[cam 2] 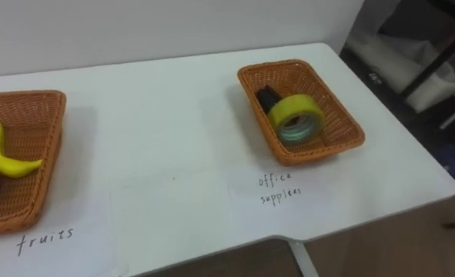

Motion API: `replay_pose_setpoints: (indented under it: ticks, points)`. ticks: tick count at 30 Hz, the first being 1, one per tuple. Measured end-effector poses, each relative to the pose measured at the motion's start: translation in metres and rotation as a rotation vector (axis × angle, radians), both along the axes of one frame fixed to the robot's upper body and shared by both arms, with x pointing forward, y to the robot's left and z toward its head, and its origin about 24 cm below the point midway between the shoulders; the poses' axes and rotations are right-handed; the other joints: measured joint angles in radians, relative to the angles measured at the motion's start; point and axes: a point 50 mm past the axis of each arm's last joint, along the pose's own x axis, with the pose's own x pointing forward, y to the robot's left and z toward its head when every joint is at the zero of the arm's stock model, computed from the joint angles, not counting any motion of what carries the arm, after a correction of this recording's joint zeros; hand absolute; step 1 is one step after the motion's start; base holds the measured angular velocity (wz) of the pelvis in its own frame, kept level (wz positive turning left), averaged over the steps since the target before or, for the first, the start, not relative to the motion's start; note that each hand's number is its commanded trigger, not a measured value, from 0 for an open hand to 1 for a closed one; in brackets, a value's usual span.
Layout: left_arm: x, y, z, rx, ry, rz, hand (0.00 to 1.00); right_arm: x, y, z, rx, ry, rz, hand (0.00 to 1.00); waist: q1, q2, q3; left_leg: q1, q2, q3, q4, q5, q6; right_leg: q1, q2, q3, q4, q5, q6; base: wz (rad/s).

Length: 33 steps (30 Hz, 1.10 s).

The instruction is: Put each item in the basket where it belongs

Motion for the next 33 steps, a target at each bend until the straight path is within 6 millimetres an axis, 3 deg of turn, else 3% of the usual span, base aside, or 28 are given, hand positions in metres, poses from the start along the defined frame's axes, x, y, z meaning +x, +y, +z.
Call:
replay_pose_setpoints:
  ticks: [5,12,14,17,22,26,28,33]
  points:
    - [0.006,0.000,0.002,0.016,-0.041,0.022,0.00,-0.017,-0.015,-0.011,0.096,-0.057,-0.149,0.00,-0.023,-0.001,-0.0006,-0.015,0.001,0.002,0.001,0.000,0.000,-0.013,0.004,0.015,0.002,-0.001,-0.001,0.00]
    - [0.011,0.001,0.003,0.018,-0.059,0.032,0.00,-0.059,-0.030,-0.060,0.306,-0.009,-0.386,0.00,-0.048,-0.014,-0.0026,-0.024,0.000,0.000,-0.004,-0.001,-0.001,-0.021,0.003,0.014,-0.002,-0.006,0.000,0.01]
    - [0.009,0.001,0.003,0.018,-0.059,0.033,0.00,-0.069,-0.032,-0.071,0.361,-0.001,-0.442,0.00,-0.056,-0.006,-0.0061,-0.024,0.000,0.000,-0.004,-0.002,-0.001,-0.022,0.003,0.014,-0.003,-0.006,0.001,-0.02]
    - [0.009,0.002,0.003,0.016,-0.063,0.042,0.00,-0.088,-0.032,-0.096,0.434,0.069,-0.517,0.00,-0.060,-0.006,-0.0043,-0.019,0.000,0.002,-0.005,-0.002,-0.001,-0.020,0.003,0.016,-0.001,-0.007,0.001,-0.02]
    - [0.009,0.000,0.003,0.010,-0.064,0.027,0.00,-0.119,-0.017,-0.147,0.581,0.232,-0.632,0.00,-0.066,0.006,-0.0013,-0.017,-0.001,0.001,-0.011,-0.002,0.000,-0.019,0.003,0.017,0.003,-0.013,0.002,0.02]
    - [0.002,0.001,0.003,0.009,-0.053,0.043,0.00,-0.143,-0.004,-0.174,0.667,0.340,-0.712,0.00,-0.061,0.025,-0.0032,-0.015,-0.001,0.002,-0.011,-0.002,0.000,-0.019,0.004,0.019,0.005,-0.014,0.002,0.00]
    - [-0.001,0.003,0.003,0.015,-0.049,0.061,0.00,-0.159,0.013,-0.194,0.722,0.453,-0.718,0.00,-0.047,0.029,-0.0039,-0.011,-0.001,0.002,-0.009,-0.003,-0.001,-0.022,0.002,0.018,0.021,-0.024,-0.001,0.00]
    - [-0.007,-0.006,-0.002,-0.013,-0.027,0.080,0.00,-0.177,0.055,-0.231,0.847,0.695,-0.613,0.00,-0.030,0.034,-0.0037,0.013,-0.003,-0.007,-0.010,-0.007,-0.003,-0.014,-0.002,0.015,0.041,-0.046,-0.001,0.02]
